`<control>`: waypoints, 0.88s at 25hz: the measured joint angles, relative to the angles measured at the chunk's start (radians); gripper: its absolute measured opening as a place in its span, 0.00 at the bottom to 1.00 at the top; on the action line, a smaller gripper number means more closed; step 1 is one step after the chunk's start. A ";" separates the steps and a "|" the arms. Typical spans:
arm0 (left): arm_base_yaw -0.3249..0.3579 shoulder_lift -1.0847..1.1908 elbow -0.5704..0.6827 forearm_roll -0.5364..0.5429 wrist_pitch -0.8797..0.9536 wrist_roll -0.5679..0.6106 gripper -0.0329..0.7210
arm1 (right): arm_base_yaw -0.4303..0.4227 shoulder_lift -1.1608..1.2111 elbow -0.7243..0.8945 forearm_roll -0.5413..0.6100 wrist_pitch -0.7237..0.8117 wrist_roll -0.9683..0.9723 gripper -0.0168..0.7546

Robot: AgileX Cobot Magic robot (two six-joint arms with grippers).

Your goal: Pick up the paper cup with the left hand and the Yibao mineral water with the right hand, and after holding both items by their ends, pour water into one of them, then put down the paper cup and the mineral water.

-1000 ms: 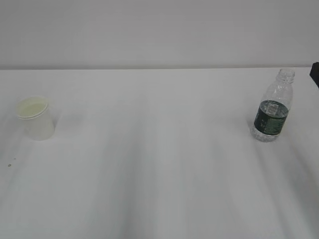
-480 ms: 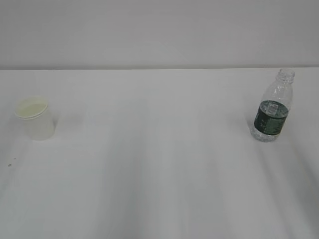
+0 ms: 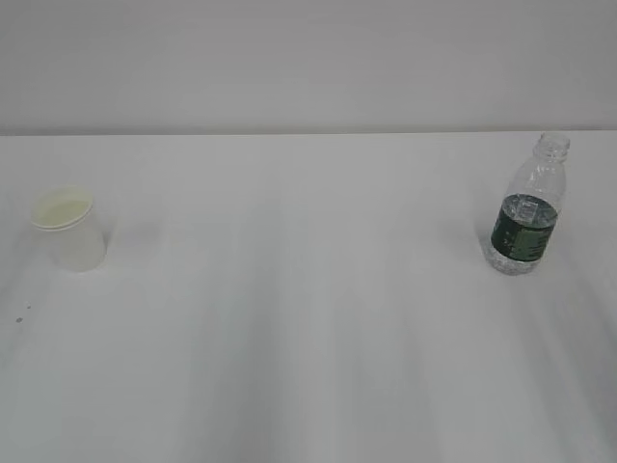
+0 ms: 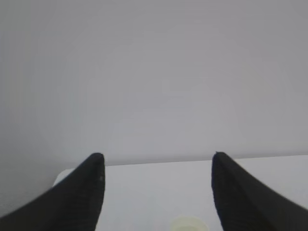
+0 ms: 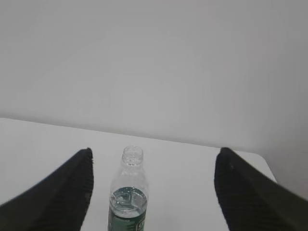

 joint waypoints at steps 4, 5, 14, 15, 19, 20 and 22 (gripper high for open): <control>0.000 -0.032 0.000 -0.002 0.048 0.000 0.71 | 0.000 -0.056 -0.002 0.000 0.068 0.000 0.79; 0.000 -0.042 0.000 -0.004 0.061 0.000 0.71 | 0.000 -0.064 -0.007 0.000 0.095 0.000 0.79; 0.000 -0.164 0.000 -0.012 0.208 0.000 0.70 | 0.000 -0.122 -0.076 0.051 0.341 0.000 0.79; 0.000 -0.173 0.000 -0.011 0.231 0.000 0.70 | 0.000 -0.123 -0.084 0.060 0.360 0.000 0.79; 0.000 -0.206 0.000 -0.018 0.306 -0.002 0.70 | 0.026 -0.131 -0.096 0.100 0.424 -0.027 0.79; 0.000 -0.214 0.000 -0.026 0.321 -0.002 0.70 | 0.039 -0.136 -0.096 0.112 0.436 -0.044 0.79; 0.000 -0.233 0.000 -0.046 0.353 -0.002 0.70 | 0.061 -0.143 -0.096 0.139 0.465 -0.072 0.79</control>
